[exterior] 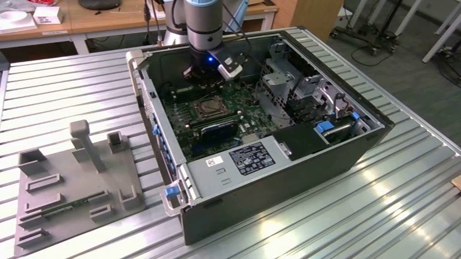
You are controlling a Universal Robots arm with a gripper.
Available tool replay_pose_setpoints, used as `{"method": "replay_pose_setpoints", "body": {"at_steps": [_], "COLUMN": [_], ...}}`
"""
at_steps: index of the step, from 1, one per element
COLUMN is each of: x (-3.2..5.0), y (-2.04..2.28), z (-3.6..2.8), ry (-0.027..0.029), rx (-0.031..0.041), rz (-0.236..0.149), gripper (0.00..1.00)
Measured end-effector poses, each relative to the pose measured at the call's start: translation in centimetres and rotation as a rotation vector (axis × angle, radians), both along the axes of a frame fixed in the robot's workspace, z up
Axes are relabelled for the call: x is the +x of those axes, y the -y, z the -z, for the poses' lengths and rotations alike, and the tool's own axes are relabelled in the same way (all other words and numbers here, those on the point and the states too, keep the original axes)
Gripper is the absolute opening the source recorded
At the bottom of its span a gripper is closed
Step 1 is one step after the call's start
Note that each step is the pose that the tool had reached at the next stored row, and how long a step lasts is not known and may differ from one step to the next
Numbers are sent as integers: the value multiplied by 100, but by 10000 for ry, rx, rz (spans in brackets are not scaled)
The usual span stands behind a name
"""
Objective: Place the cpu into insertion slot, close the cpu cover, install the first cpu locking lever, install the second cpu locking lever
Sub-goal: 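Install the first cpu locking lever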
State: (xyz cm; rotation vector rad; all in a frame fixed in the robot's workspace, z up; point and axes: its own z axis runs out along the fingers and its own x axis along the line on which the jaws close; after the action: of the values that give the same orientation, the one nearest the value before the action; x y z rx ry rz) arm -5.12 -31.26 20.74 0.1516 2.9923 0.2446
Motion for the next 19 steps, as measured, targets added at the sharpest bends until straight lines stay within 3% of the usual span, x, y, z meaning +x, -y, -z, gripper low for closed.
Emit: {"method": "replay_pose_setpoints", "body": {"at_steps": [14, 19], "x": [-45, -56], "y": [1, 1], "z": [18, 19], "ry": [253, 318], "rx": [3, 7], "rz": [0, 0], "gripper": [11, 11]}}
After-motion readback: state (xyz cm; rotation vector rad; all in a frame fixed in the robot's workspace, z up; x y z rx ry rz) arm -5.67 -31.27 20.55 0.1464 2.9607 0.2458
